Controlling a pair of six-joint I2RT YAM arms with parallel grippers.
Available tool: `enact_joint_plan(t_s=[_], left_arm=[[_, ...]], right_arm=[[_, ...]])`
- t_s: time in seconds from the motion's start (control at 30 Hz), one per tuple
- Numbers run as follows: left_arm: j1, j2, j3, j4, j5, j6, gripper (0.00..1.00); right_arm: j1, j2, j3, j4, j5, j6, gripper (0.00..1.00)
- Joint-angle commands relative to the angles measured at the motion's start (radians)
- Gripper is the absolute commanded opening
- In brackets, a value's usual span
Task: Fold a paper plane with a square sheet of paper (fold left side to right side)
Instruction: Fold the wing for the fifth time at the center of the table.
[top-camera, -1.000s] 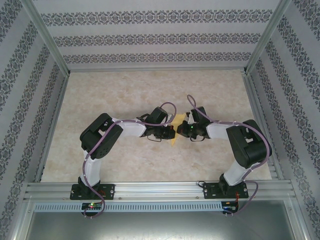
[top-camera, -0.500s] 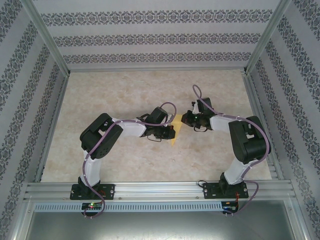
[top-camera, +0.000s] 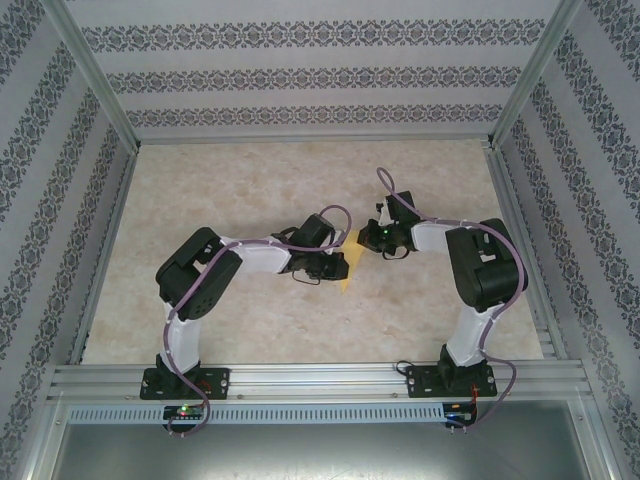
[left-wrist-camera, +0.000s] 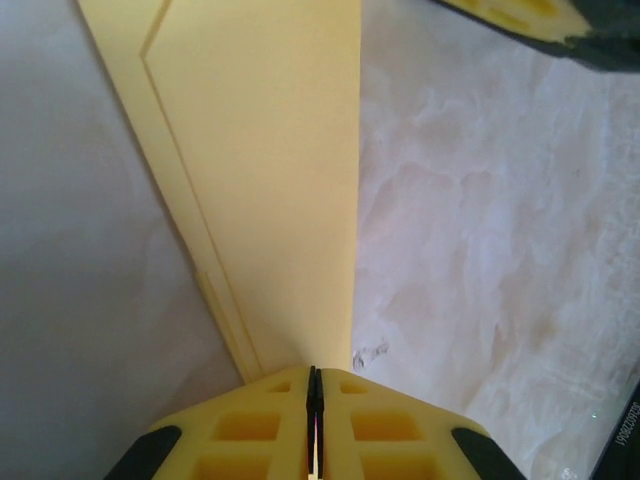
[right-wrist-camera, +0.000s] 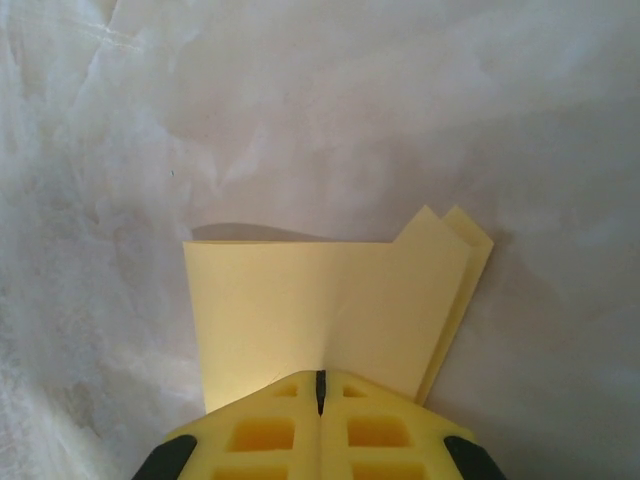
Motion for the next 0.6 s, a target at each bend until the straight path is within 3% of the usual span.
enact_joint_plan(t_s=[0.0, 0.2, 0.57], left_arm=[[-0.014, -0.062, 0.013, -0.061, 0.028, 0.015, 0.13], [-0.012, -0.016, 0.069, -0.013, 0.115, -0.013, 0.13], [0.006, 0.111, 0.129, -0.014, 0.106, -0.003, 0.12]], right_arm=[[0.005, 0.045, -0.002, -0.098, 0.023, -0.025, 0.00], [0.009, 0.040, -0.002, -0.103, 0.020, -0.031, 0.00], [0.020, 0.031, 0.013, -0.142, 0.037, -0.056, 0.00]])
